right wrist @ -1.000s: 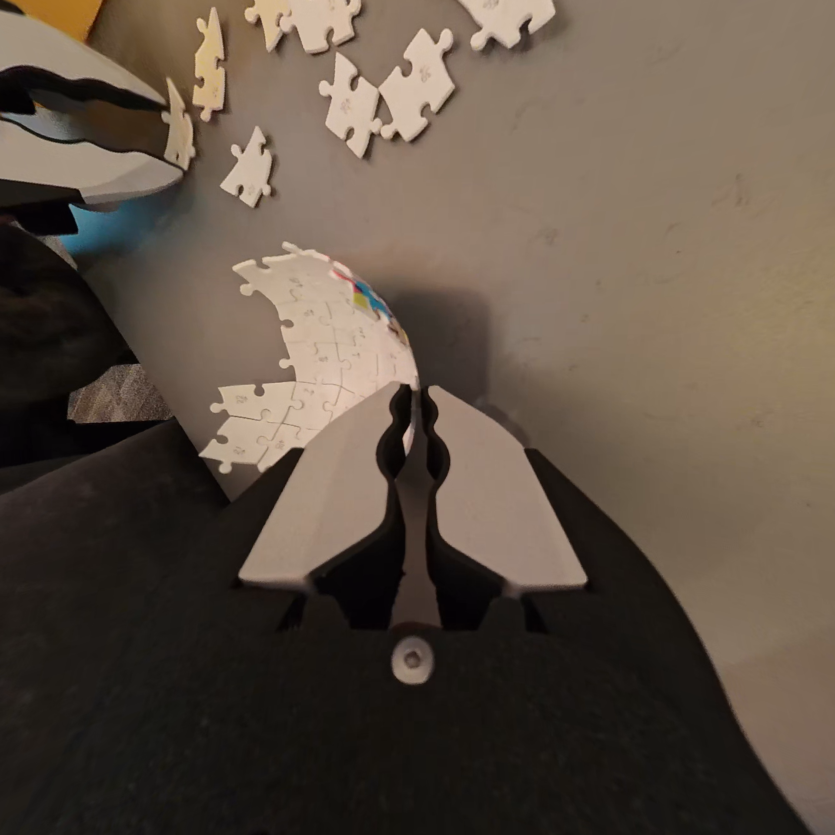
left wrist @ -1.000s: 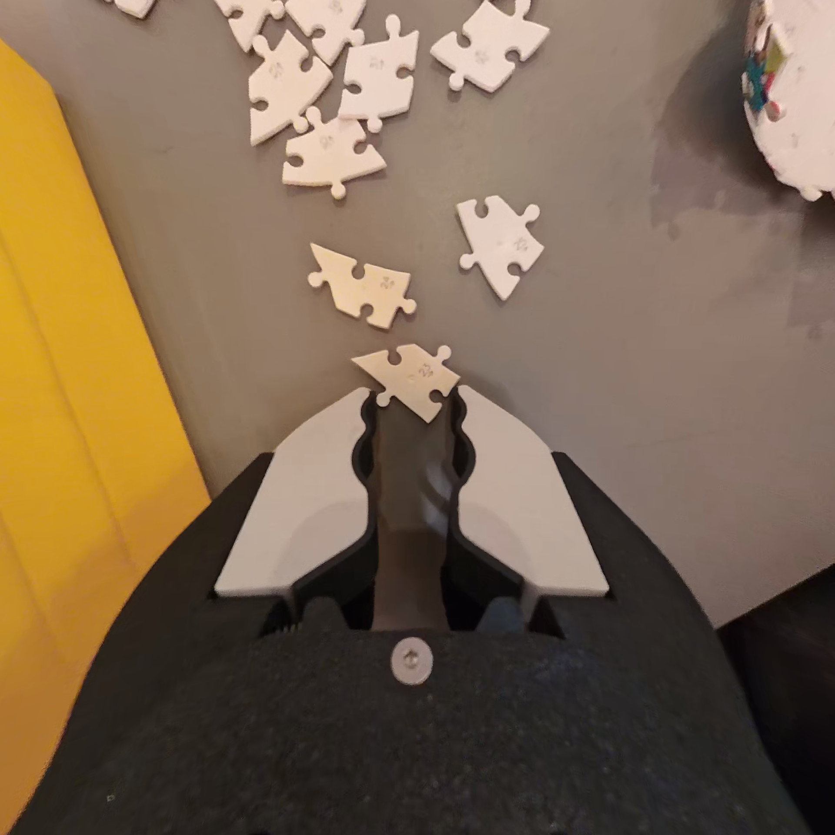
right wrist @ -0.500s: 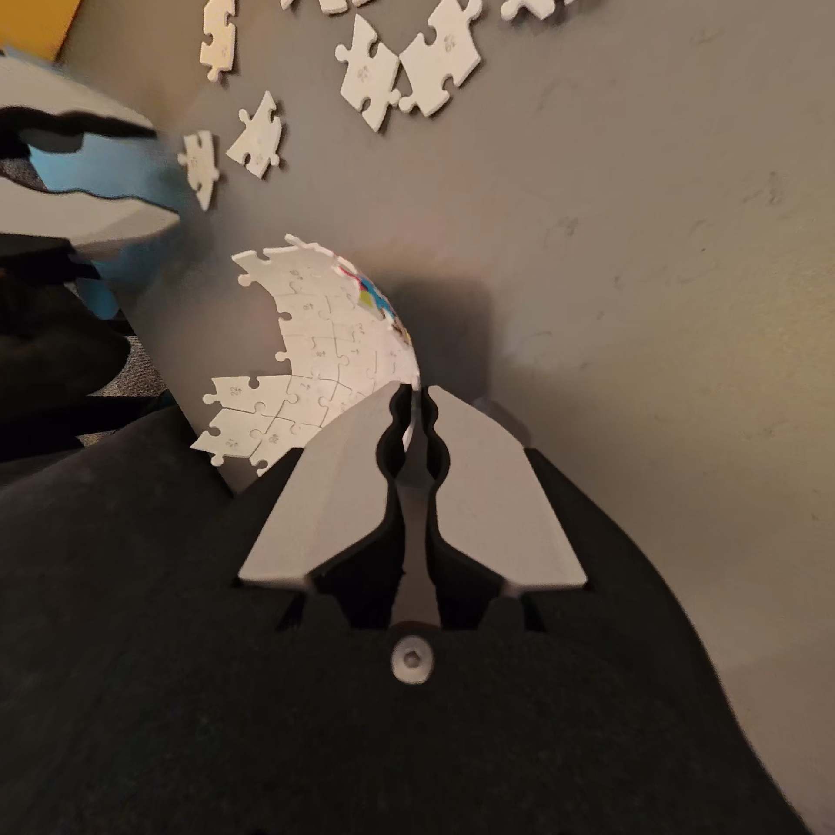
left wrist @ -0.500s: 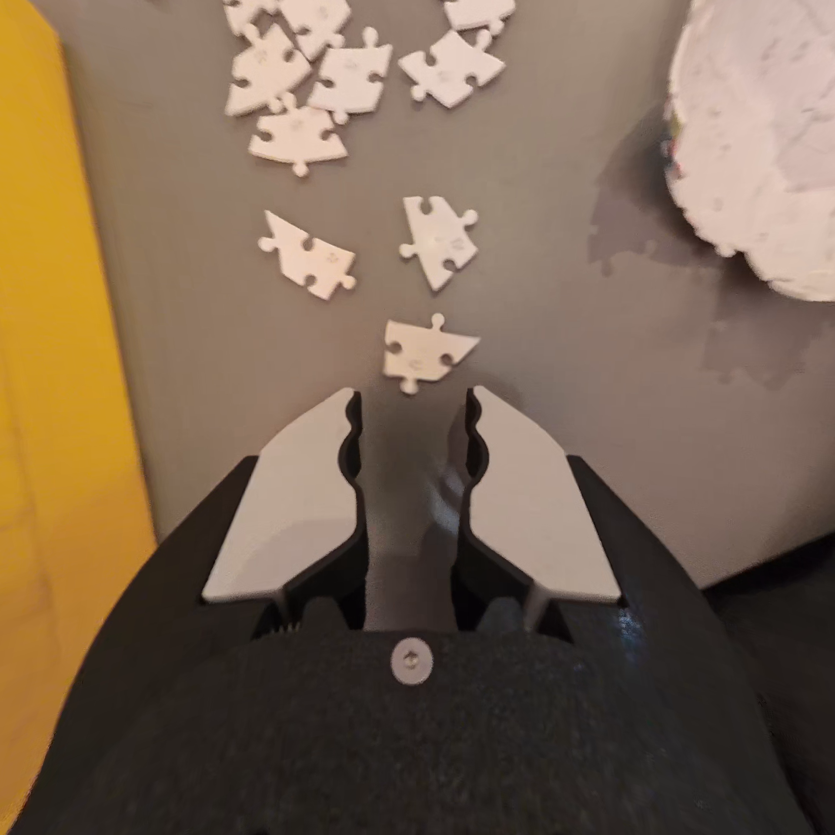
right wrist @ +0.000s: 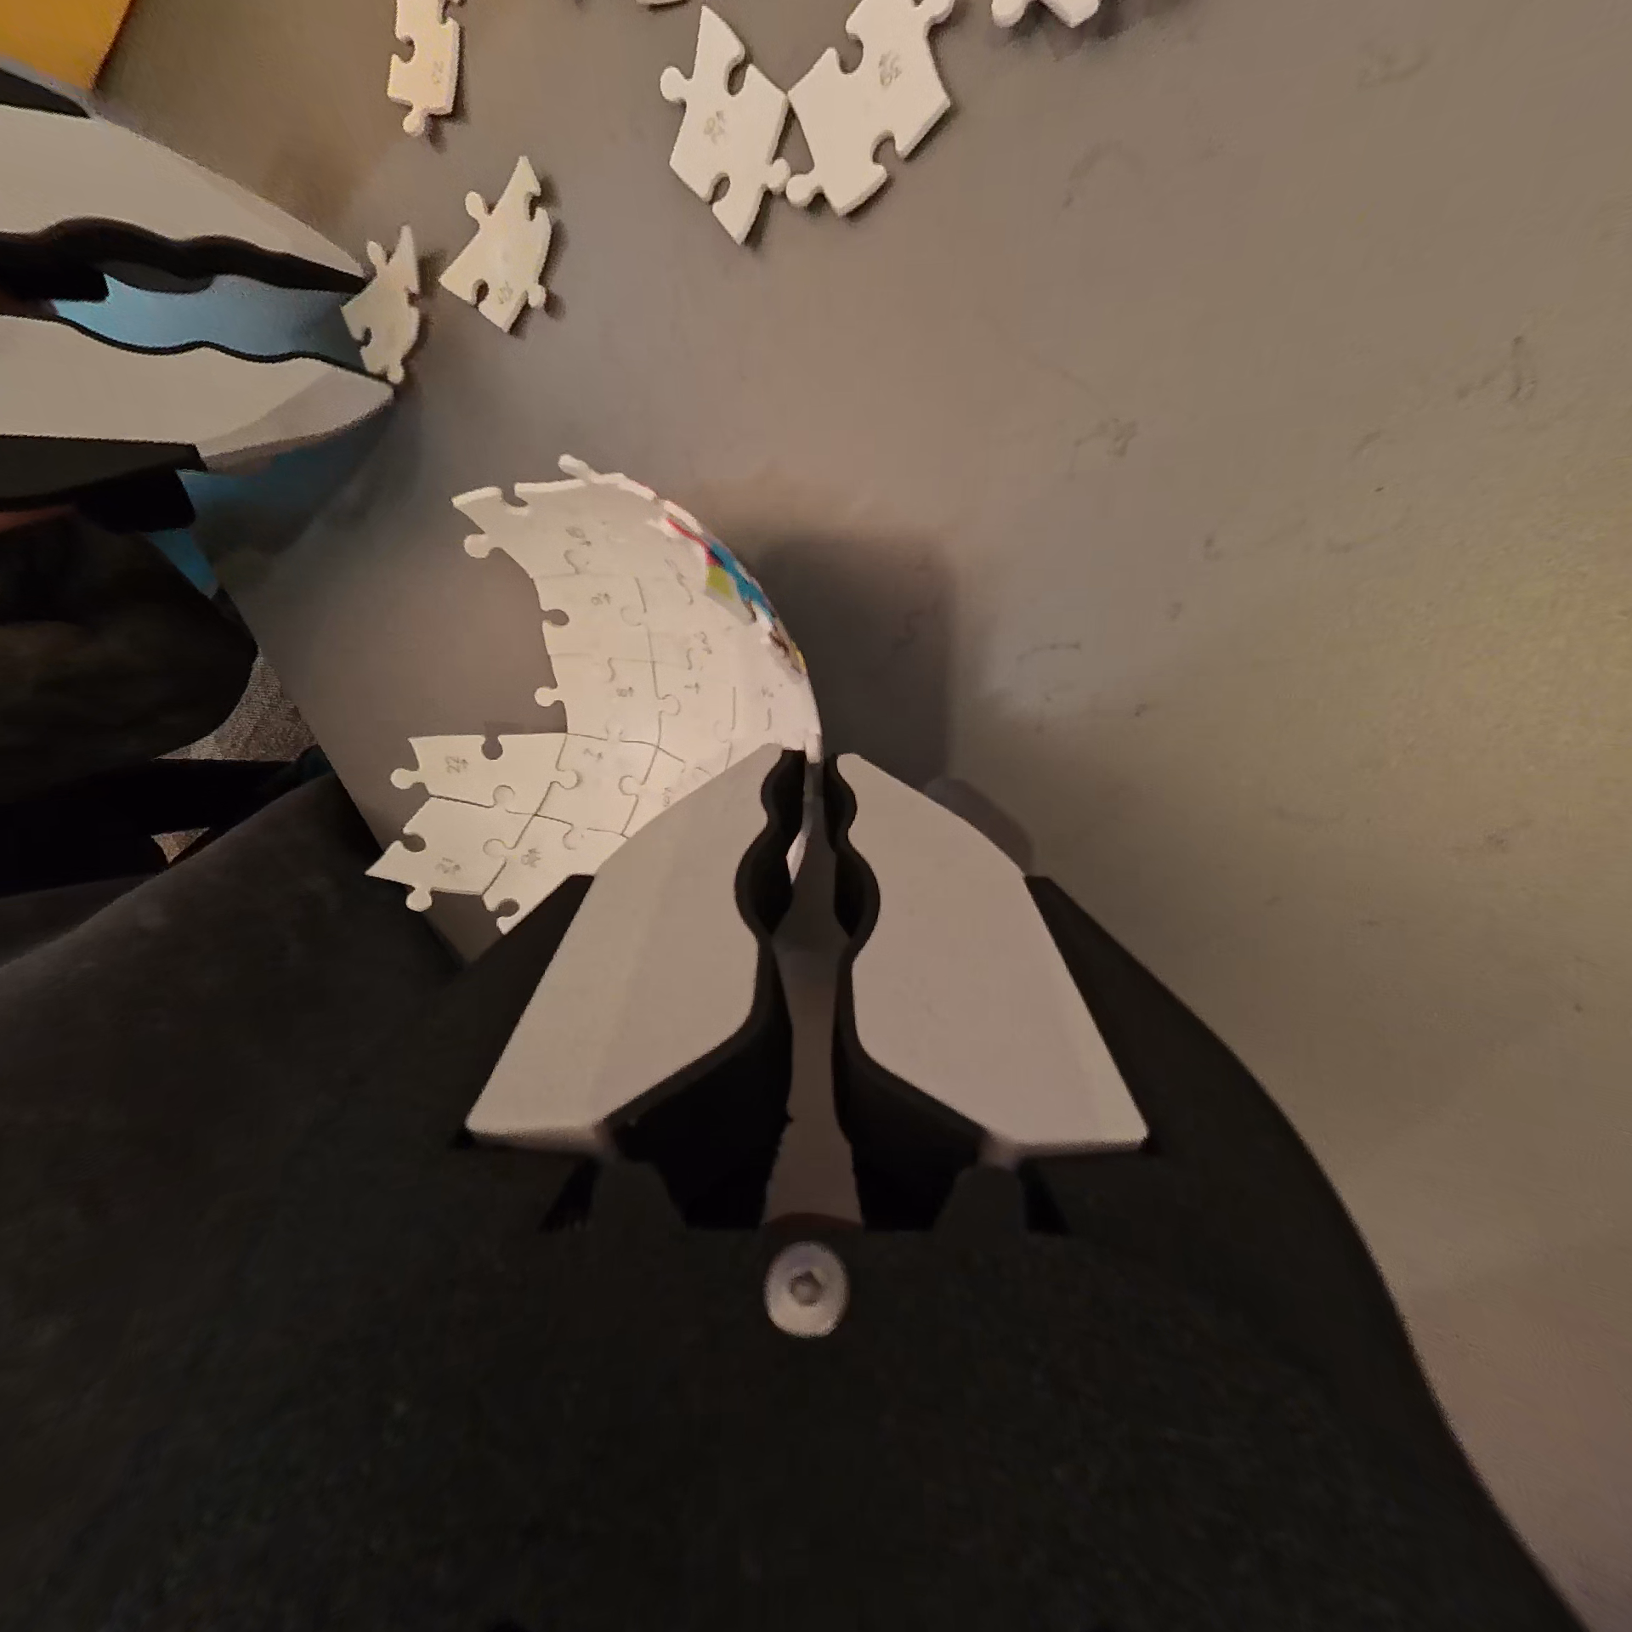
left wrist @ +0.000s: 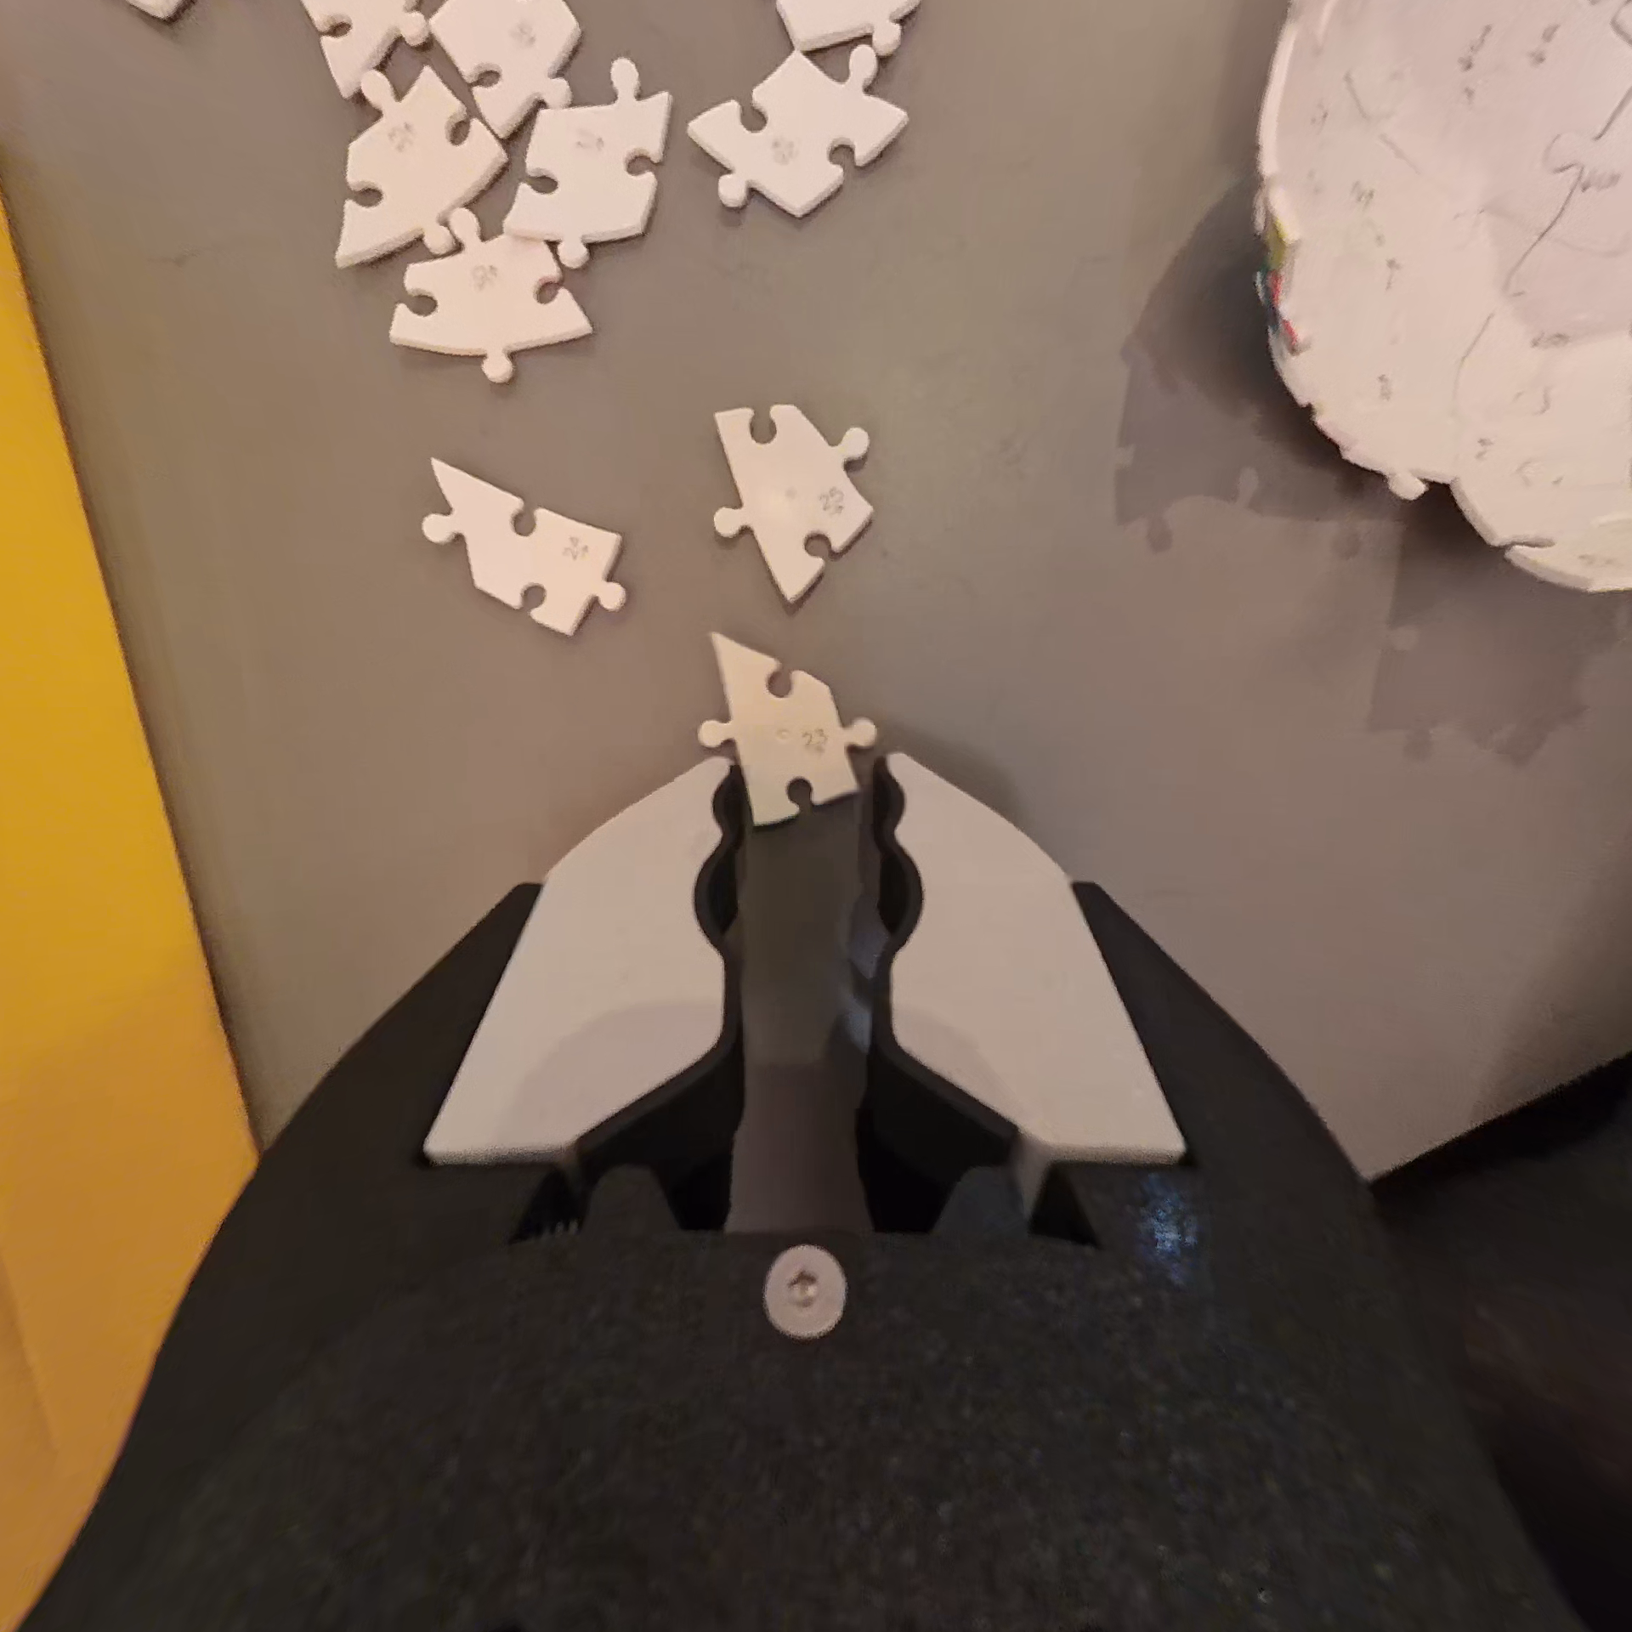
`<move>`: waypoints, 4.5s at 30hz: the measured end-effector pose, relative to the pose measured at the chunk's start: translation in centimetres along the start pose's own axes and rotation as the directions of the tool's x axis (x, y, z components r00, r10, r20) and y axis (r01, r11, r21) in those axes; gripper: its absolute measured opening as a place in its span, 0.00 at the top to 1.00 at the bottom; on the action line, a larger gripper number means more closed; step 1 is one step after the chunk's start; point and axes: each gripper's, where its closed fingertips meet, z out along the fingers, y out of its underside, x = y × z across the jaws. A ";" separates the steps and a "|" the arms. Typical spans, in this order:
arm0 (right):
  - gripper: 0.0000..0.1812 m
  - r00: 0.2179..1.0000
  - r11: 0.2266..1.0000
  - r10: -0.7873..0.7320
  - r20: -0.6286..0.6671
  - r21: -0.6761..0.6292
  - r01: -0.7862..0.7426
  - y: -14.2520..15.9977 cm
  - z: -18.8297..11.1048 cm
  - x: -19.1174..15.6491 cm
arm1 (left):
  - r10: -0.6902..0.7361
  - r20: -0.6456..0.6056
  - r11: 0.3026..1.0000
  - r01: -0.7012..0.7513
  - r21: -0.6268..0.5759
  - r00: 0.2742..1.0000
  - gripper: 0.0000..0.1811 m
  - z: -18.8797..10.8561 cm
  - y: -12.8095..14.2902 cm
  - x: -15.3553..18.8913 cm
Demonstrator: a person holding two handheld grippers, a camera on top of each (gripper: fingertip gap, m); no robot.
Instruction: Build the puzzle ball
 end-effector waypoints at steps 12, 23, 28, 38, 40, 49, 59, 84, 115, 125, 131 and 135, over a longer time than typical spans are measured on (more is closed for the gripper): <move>0.98 1.000 1.000 -0.010 -0.004 -0.005 0.010 0.1 0.3 -0.4 | 0.002 -0.012 1.000 -0.001 0.017 1.000 0.82 -0.6 0.0 1.5; 0.98 1.000 1.000 -0.002 -0.006 0.002 0.002 0.0 0.3 -0.3 | 0.009 -0.111 0.999 -0.005 0.035 0.994 0.80 -1.3 -0.1 -1.1; 0.98 1.000 1.000 0.000 -0.006 0.006 0.000 -0.1 0.3 -0.3 | 0.051 -0.117 0.998 -0.048 0.028 0.992 0.80 -0.4 -0.1 0.0; 0.97 1.000 1.000 -0.003 -0.002 0.006 0.003 -0.1 0.4 -0.3 | 0.082 -0.067 0.996 -0.079 0.040 0.994 0.81 -0.8 -0.3 0.1; 0.97 1.000 1.000 -0.004 0.001 0.006 0.004 -0.1 0.4 -0.4 | 0.112 -0.045 0.993 -0.110 0.045 0.993 0.80 -0.7 -0.5 -0.4; 0.98 1.000 1.000 -0.006 -0.001 0.008 0.006 -0.1 0.4 -0.4 | 0.195 -0.116 0.980 -0.197 -0.008 0.974 0.79 -0.3 0.4 -0.9; 0.97 1.000 1.000 -0.004 0.005 0.005 0.004 0.0 0.6 -0.4 | 0.228 -0.100 0.974 -0.226 0.029 0.969 0.81 -1.1 -0.1 0.3; 0.97 1.000 1.000 -0.011 0.014 0.003 0.011 0.1 0.7 -0.6 | 0.298 -0.173 0.954 -0.298 0.030 0.939 0.79 -0.4 0.0 -0.2; 0.98 0.990 0.999 0.011 -0.139 0.048 -0.005 0.1 -0.2 -1.1 | 0.247 -0.154 0.963 -0.260 -0.069 0.957 0.95 -2.7 -2.6 7.2; 0.98 0.983 0.997 0.001 -0.184 0.077 0.014 0.3 -1.4 0.2 | 0.299 -0.259 0.941 -0.329 -0.079 0.918 0.74 -4.2 3.8 7.4; 0.98 0.984 0.997 0.008 -0.176 0.080 0.006 0.9 -1.5 0.2 | 0.439 -0.347 0.891 -0.451 0.049 0.829 0.74 -3.6 4.3 9.3; 0.98 0.985 0.996 0.016 -0.170 0.085 -0.002 1.1 -1.4 0.2 | 0.497 -0.320 0.862 -0.503 0.071 0.807 0.74 -3.5 4.4 8.5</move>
